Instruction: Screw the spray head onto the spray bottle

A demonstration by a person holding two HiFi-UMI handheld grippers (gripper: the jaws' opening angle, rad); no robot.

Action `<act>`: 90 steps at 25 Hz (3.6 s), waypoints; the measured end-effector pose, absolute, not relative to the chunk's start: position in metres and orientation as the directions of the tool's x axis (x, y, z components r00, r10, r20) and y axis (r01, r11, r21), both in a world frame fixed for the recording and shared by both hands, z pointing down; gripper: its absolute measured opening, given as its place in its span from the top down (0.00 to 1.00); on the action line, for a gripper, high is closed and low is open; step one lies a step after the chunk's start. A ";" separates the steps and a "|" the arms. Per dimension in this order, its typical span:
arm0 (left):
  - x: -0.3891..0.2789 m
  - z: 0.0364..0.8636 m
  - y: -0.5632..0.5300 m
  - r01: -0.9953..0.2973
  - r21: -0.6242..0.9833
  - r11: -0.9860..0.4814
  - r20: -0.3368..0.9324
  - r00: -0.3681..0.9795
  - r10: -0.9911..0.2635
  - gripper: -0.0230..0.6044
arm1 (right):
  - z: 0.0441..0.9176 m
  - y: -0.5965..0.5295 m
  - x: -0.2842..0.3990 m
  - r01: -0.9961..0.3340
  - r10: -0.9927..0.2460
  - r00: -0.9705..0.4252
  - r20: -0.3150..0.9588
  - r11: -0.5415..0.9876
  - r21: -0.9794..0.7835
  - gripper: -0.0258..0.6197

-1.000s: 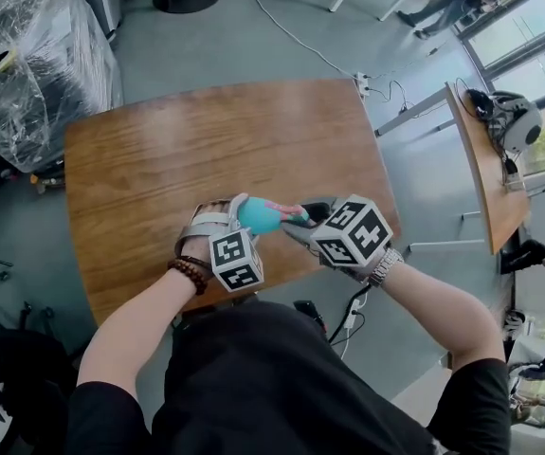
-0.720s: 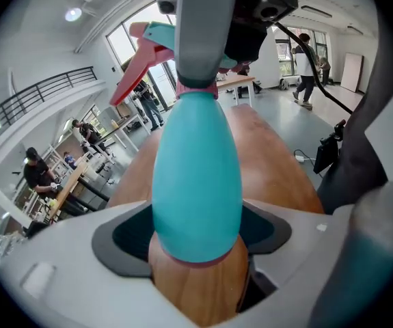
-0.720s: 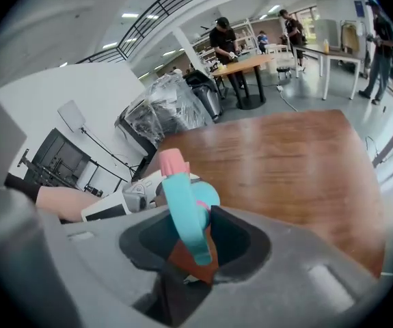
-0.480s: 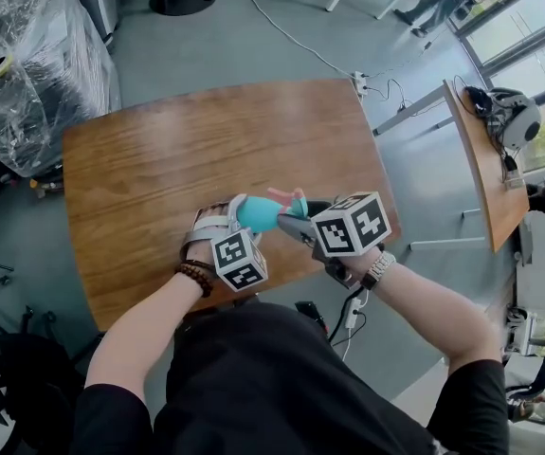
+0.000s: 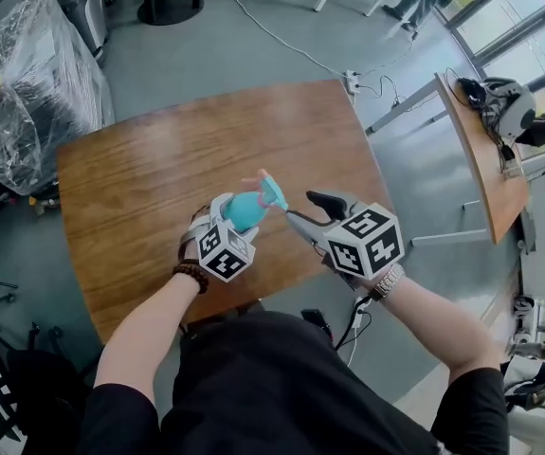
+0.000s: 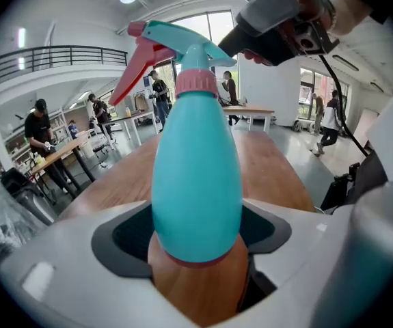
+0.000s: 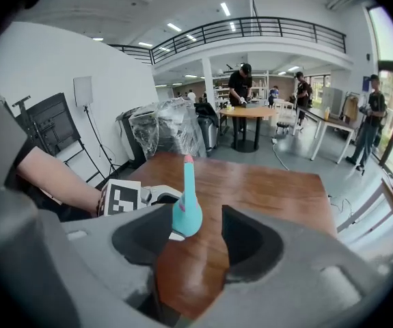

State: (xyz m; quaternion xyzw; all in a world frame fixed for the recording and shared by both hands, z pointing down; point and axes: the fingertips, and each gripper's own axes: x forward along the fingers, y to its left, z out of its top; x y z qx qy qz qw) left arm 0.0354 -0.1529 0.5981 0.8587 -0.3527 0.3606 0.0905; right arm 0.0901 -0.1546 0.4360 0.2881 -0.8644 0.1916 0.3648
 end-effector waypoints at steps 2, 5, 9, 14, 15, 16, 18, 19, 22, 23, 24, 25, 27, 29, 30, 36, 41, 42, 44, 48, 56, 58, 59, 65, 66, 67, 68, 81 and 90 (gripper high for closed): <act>0.037 0.600 -0.159 -0.685 -0.080 -0.724 0.667 0.503 -0.549 0.32 | 0.435 -0.155 0.096 -0.648 -0.386 -0.566 0.729 0.754 -0.104 0.63; 0.037 0.602 -0.171 -0.711 -0.057 -0.701 0.639 0.514 -0.573 0.32 | 0.436 -0.155 0.103 -0.666 -0.427 -0.564 0.706 0.741 -0.084 0.63; 0.036 0.609 -0.187 -0.740 -0.041 -0.672 0.608 0.515 -0.604 0.31 | 0.441 -0.149 0.110 -0.682 -0.462 -0.557 0.690 0.729 -0.062 0.64; 0.033 0.617 -0.205 -0.777 -0.004 -0.629 0.578 0.511 -0.636 0.31 | 0.456 -0.131 0.117 -0.696 -0.474 -0.546 0.690 0.716 -0.059 0.69; 0.033 0.619 -0.208 -0.783 0.004 -0.622 0.571 0.513 -0.641 0.31 | 0.458 -0.128 0.118 -0.698 -0.475 -0.545 0.691 0.714 -0.060 0.69; 0.032 0.620 -0.211 -0.787 0.008 -0.617 0.564 0.513 -0.647 0.31 | 0.461 -0.126 0.120 -0.700 -0.477 -0.543 0.691 0.711 -0.060 0.70; 0.030 0.625 -0.215 -0.796 0.013 -0.605 0.555 0.509 -0.658 0.31 | 0.465 -0.122 0.121 -0.704 -0.479 -0.542 0.690 0.708 -0.060 0.70; 0.028 0.627 -0.217 -0.800 0.015 -0.600 0.554 0.506 -0.661 0.31 | 0.467 -0.120 0.121 -0.704 -0.481 -0.541 0.690 0.707 -0.060 0.70; 0.026 0.634 -0.219 -0.808 0.024 -0.589 0.559 0.499 -0.662 0.31 | 0.470 -0.119 0.122 -0.702 -0.483 -0.544 0.686 0.709 -0.057 0.72; 0.026 0.636 -0.219 -0.809 0.026 -0.587 0.562 0.498 -0.661 0.31 | 0.470 -0.119 0.122 -0.703 -0.485 -0.545 0.684 0.709 -0.057 0.72; 0.026 0.638 -0.219 -0.810 0.029 -0.586 0.564 0.497 -0.659 0.31 | 0.470 -0.119 0.122 -0.704 -0.486 -0.546 0.683 0.708 -0.058 0.72; 0.025 0.639 -0.219 -0.811 0.033 -0.584 0.566 0.497 -0.658 0.31 | 0.471 -0.119 0.122 -0.705 -0.487 -0.546 0.682 0.707 -0.059 0.72; 0.024 0.642 -0.218 -0.814 0.042 -0.579 0.566 0.497 -0.658 0.31 | 0.472 -0.119 0.121 -0.705 -0.489 -0.547 0.680 0.707 -0.058 0.73; 0.022 0.644 -0.217 -0.814 0.043 -0.580 0.568 0.497 -0.656 0.31 | 0.473 -0.119 0.119 -0.704 -0.491 -0.548 0.677 0.708 -0.057 0.74; 0.022 0.645 -0.217 -0.812 0.040 -0.583 0.572 0.497 -0.652 0.31 | 0.473 -0.119 0.117 -0.704 -0.492 -0.550 0.675 0.708 -0.058 0.75; 0.021 0.647 -0.215 -0.800 0.047 -0.599 0.604 0.500 -0.621 0.30 | 0.477 -0.114 0.105 -0.700 -0.483 -0.562 0.671 0.710 -0.075 0.76; 0.011 0.636 -0.203 -0.807 0.044 -0.589 0.598 0.493 -0.631 0.22 | 0.478 -0.114 0.096 -0.708 -0.498 -0.575 0.649 0.701 -0.089 0.81; 0.008 0.632 -0.198 -0.809 0.043 -0.587 0.596 0.492 -0.634 0.22 | 0.479 -0.114 0.093 -0.709 -0.501 -0.578 0.644 0.699 -0.093 0.82; 0.001 0.622 -0.189 -0.810 0.038 -0.585 0.588 0.492 -0.642 0.25 | 0.480 -0.115 0.085 -0.709 -0.504 -0.586 0.635 0.698 -0.100 0.84; -0.010 0.597 -0.174 -0.816 0.040 -0.577 0.566 0.494 -0.659 0.35 | 0.477 -0.120 0.070 -0.712 -0.520 -0.600 0.608 0.694 -0.109 0.88; -0.021 0.535 -0.148 -0.831 0.057 -0.553 0.500 0.504 -0.705 0.61 | 0.475 -0.125 0.048 -0.727 -0.550 -0.618 0.562 0.672 -0.142 0.97; -0.018 0.517 -0.143 -0.826 0.083 -0.558 0.469 0.526 -0.709 0.68 | 0.475 -0.124 0.045 -0.731 -0.556 -0.620 0.553 0.665 -0.153 0.97; -0.017 0.510 -0.140 -0.821 0.093 -0.564 0.459 0.538 -0.707 0.71 | 0.475 -0.124 0.044 -0.734 -0.558 -0.621 0.550 0.660 -0.159 0.97; -0.011 0.483 -0.129 -0.800 0.121 -0.588 0.419 0.578 -0.700 0.95 | 0.474 -0.120 0.041 -0.735 -0.566 -0.625 0.538 0.658 -0.161 0.97; -0.009 0.480 -0.128 -0.796 0.127 -0.592 0.417 0.584 -0.696 0.95 | 0.472 -0.119 0.040 -0.734 -0.568 -0.627 0.533 0.661 -0.158 0.97; -0.008 0.477 -0.127 -0.793 0.135 -0.594 0.414 0.590 -0.693 0.95 | 0.470 -0.119 0.038 -0.731 -0.572 -0.630 0.526 0.664 -0.155 0.97; -0.007 0.475 -0.126 -0.791 0.144 -0.595 0.412 0.595 -0.691 0.95 | 0.468 -0.119 0.037 -0.729 -0.575 -0.634 0.518 0.668 -0.151 0.97; 0.008 0.458 -0.127 -0.787 0.157 -0.596 0.393 0.604 -0.694 0.95 | 0.455 -0.124 0.037 -0.715 -0.589 -0.651 0.478 0.688 -0.126 0.97; 0.012 0.459 -0.126 -0.788 0.152 -0.597 0.397 0.602 -0.693 0.95 | 0.454 -0.124 0.038 -0.711 -0.587 -0.655 0.476 0.693 -0.123 0.97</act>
